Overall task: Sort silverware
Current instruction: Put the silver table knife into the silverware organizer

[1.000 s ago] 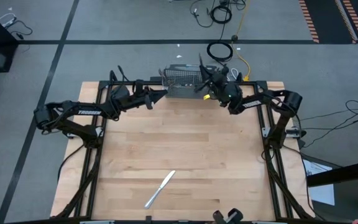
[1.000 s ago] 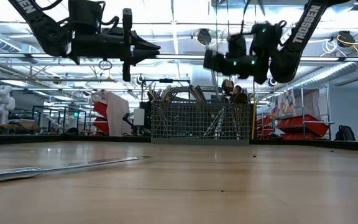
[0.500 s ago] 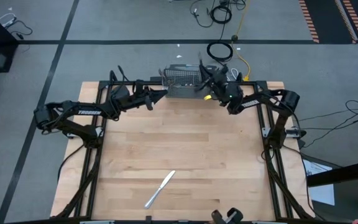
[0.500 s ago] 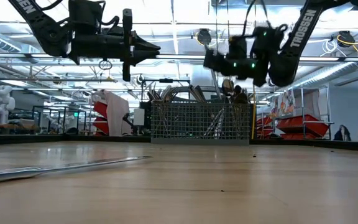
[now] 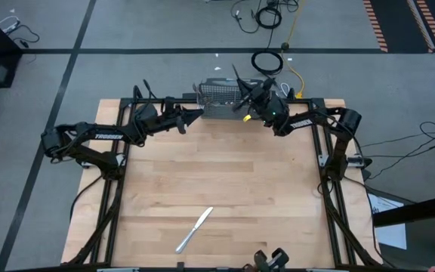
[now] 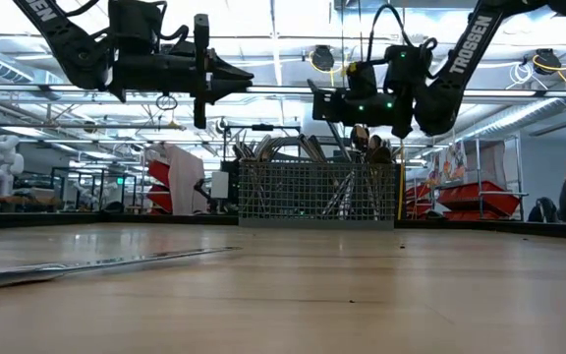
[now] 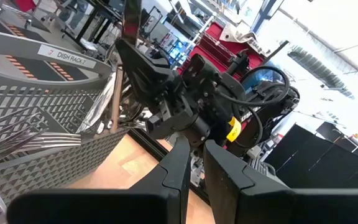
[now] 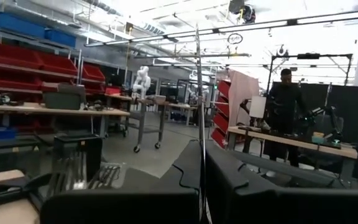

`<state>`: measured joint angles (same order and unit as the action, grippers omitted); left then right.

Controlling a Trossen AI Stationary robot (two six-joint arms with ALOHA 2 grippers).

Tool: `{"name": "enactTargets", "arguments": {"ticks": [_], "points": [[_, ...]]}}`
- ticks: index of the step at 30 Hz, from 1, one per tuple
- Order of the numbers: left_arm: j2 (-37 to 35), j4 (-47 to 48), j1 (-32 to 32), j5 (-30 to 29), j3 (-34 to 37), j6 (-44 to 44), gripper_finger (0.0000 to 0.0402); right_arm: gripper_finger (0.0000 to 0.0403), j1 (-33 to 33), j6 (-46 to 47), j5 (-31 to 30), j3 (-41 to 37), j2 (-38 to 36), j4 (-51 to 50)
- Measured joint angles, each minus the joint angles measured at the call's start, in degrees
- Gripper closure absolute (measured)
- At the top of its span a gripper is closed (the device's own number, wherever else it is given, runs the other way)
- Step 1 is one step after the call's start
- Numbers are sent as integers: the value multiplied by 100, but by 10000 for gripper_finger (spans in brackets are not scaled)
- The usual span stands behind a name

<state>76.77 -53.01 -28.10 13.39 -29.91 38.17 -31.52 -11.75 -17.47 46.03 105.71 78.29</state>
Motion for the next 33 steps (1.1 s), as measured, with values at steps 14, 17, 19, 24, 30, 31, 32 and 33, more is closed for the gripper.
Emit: {"name": "enactTargets", "arguments": {"ticks": [14, 17, 19, 24, 30, 31, 32, 33], "points": [[0, 0, 9, -1, 0, -129, 350, 402, -119, -49, 122, 18, 0, 53], [0, 2, 9, -2, 0, -151, 350, 402, -112, -10, 143, 18, 37, -112], [0, 0, 9, -2, 0, -249, 350, 402, -115, -22, 258, 19, 160, 75], [0, 2, 9, -2, 0, -295, 350, 403, -165, 252, 270, 54, 560, 432], [0, 0, 9, 0, 0, -271, 350, 403, -108, 402, 280, 62, 588, 428], [0, 0, 9, 0, 0, -271, 350, 403, -79, 452, 268, 58, 548, 370], [0, 0, 9, 0, 0, -269, 350, 403, -53, 497, 252, 54, 509, 342], [0, 0, 9, 0, 0, -269, 350, 403, -31, 522, 245, 53, 478, 320]]}}
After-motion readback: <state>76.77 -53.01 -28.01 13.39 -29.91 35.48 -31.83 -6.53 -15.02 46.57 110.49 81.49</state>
